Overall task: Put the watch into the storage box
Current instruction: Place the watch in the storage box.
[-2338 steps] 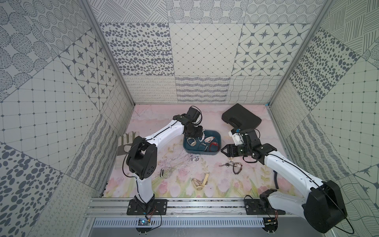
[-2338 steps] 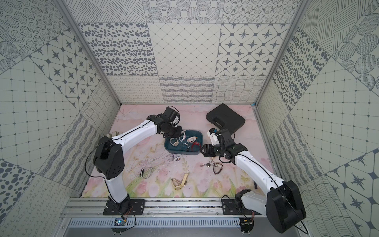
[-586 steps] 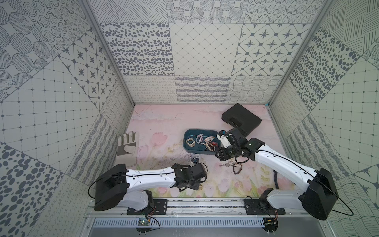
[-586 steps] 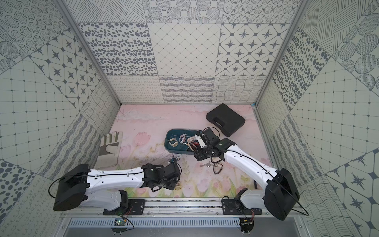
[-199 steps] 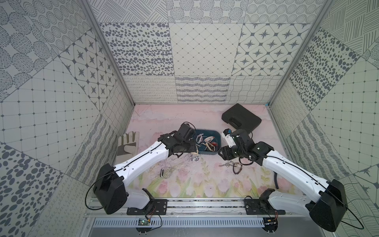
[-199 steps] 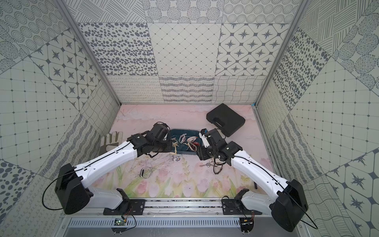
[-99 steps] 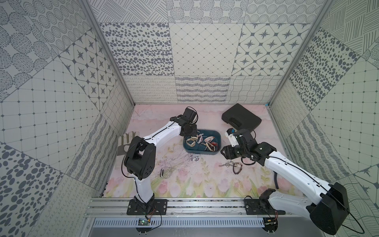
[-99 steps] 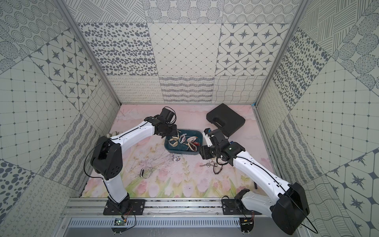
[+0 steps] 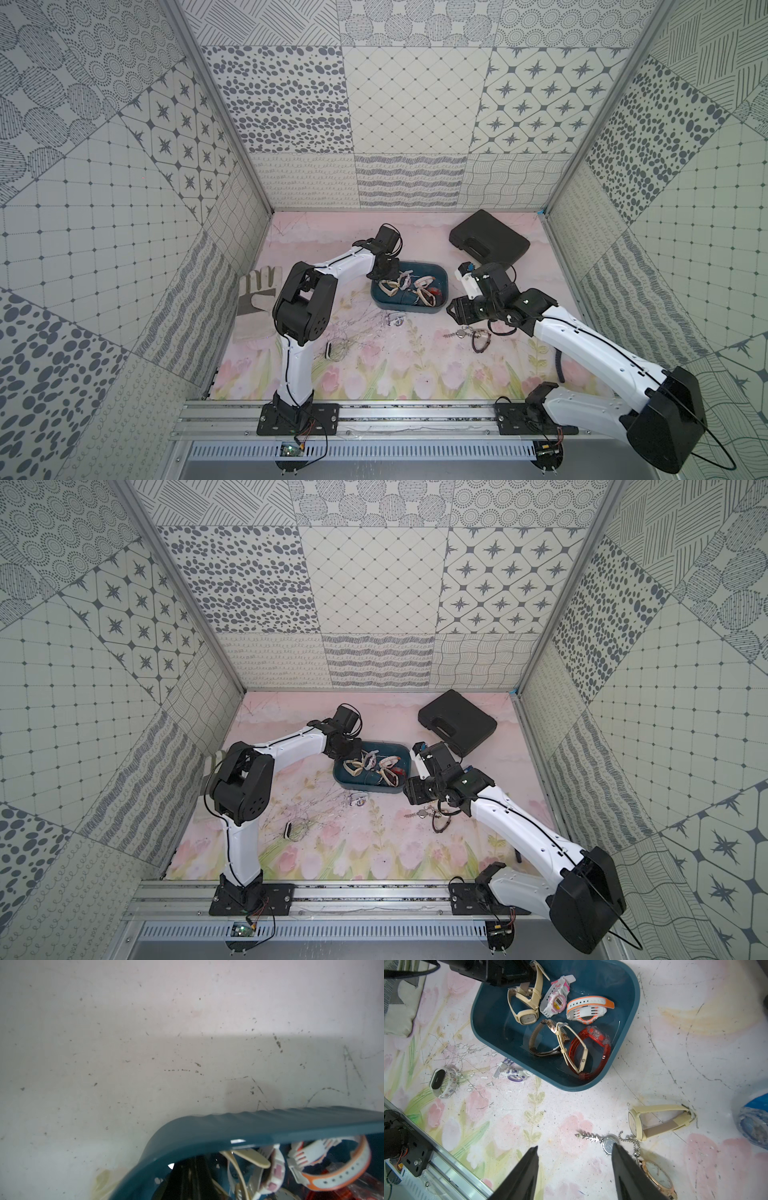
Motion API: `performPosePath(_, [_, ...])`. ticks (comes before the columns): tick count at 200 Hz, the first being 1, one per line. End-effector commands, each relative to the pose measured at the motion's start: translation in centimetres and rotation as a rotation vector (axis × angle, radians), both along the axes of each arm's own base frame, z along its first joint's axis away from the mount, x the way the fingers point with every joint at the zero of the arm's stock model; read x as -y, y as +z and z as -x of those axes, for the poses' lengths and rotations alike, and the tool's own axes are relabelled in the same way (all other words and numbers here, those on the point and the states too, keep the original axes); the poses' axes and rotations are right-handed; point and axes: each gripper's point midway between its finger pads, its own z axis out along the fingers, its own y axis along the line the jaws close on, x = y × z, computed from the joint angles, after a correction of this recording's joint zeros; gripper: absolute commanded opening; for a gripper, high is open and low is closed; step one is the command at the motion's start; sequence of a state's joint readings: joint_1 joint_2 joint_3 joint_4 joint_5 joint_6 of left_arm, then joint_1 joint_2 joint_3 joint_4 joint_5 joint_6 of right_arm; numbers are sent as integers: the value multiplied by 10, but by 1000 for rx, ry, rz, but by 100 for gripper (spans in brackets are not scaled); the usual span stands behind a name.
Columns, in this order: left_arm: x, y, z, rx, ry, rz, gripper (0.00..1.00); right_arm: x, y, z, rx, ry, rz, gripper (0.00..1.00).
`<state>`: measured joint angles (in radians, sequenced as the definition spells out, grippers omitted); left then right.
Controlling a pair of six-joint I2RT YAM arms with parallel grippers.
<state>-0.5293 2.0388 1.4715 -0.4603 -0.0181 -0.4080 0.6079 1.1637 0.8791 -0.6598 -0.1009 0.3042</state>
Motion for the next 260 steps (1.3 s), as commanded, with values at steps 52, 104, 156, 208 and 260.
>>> performPosePath(52, [1, -12, -9, 34, 2, 11, 0, 1, 15, 2, 45, -10, -51, 61])
performPosePath(104, [4, -3, -2, 43, -11, 38, 28, 3, 14, 5, 47, -10, -52, 61])
performPosePath(156, [7, 23, 5, 85, -15, 77, 39, 2, 14, 5, 46, -9, -62, 61])
performPosePath(208, [8, 59, 14, 127, -21, 110, 45, 2, 13, 6, 46, -7, -59, 61])
performPosePath(260, [-22, 107, 59, 159, 28, 138, 49, 2, 12, 8, 45, -2, -64, 61])
